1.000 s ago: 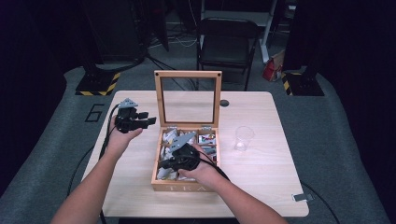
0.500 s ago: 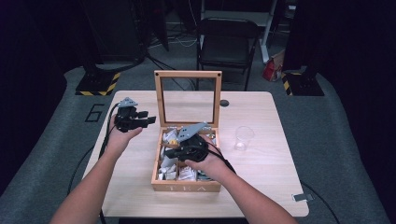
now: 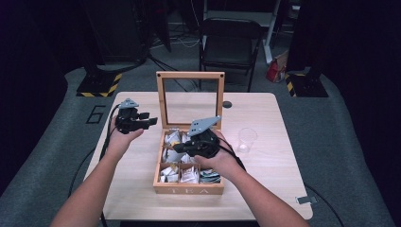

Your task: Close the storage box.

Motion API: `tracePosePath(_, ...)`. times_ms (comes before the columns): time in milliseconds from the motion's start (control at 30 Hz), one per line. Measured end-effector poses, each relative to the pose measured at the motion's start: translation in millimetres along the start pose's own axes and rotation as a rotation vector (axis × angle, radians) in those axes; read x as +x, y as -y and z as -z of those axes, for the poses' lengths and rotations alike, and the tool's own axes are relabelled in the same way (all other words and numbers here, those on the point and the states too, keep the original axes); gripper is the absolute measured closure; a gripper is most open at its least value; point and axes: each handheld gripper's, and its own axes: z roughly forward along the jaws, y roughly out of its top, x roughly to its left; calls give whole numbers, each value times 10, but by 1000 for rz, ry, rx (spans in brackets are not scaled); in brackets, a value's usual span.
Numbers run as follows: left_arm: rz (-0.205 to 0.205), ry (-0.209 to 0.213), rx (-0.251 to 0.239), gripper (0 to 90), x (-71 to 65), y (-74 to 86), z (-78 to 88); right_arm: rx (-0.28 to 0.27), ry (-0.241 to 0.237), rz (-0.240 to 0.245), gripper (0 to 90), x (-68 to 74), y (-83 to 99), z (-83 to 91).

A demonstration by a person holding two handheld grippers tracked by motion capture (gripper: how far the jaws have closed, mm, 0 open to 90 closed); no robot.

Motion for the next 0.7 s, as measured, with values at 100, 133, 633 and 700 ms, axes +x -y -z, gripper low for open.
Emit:
tracePosePath(100,2,-1,-4,493,-3,-1,3,-4,9,11,900,-21,-12,57)
tracePosePath(133,2,-2,-5,493,-3,-1,4,-4,14,8,900,-23,-15,78)
tracePosePath(633,3,-1,0,491,-5,2,4,-12,66,-7,900,-131,19,340)
tracePosePath(700,2,-2,-1,491,-6,2,3,-11,76,-11,900,-149,25,369)
